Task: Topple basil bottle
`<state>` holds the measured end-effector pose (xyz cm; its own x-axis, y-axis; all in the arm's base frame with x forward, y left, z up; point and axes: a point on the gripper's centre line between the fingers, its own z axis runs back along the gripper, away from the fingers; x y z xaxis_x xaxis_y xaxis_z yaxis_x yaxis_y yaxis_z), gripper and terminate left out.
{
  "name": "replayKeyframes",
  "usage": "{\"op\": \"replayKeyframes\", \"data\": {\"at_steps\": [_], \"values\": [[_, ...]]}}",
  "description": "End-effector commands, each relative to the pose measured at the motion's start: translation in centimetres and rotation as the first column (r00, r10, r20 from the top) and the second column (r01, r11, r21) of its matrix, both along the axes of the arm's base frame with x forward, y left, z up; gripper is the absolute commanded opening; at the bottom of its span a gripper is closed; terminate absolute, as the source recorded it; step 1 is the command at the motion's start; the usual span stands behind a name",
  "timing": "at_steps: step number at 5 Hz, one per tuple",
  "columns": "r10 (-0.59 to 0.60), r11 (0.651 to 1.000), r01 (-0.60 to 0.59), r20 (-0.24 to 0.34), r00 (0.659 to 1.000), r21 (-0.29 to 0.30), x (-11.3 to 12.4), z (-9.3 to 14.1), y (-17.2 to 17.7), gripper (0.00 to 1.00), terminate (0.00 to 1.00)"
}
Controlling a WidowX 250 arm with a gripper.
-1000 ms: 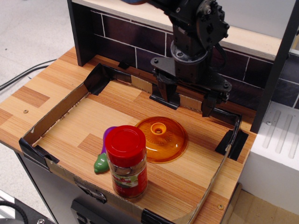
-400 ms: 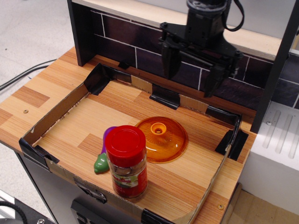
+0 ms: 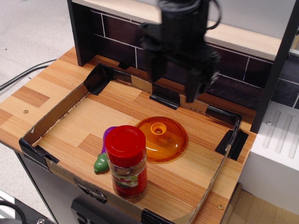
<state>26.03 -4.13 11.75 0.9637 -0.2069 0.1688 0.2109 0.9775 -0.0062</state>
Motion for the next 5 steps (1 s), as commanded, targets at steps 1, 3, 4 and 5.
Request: {"op": "replayKeyframes", "data": {"at_steps": [1, 3, 4, 5], "values": [[-0.056, 0.998, 0.056, 0.072, 0.996, -0.006, -2.2, 0.1, 1.0, 1.00, 0.00], [-0.051, 0.999, 0.052, 0.028, 0.998, -0.004, -4.1, -1.1, 0.9, 1.00, 0.00], [-0.079, 0.997, 0.079, 0.036, 0.996, 0.015, -5.3, -1.1, 1.0, 1.00, 0.00], [-0.090, 0.995, 0.089, 0.031, 0.995, 0.036, -6.3, -1.5, 1.1, 1.00, 0.00]]}}
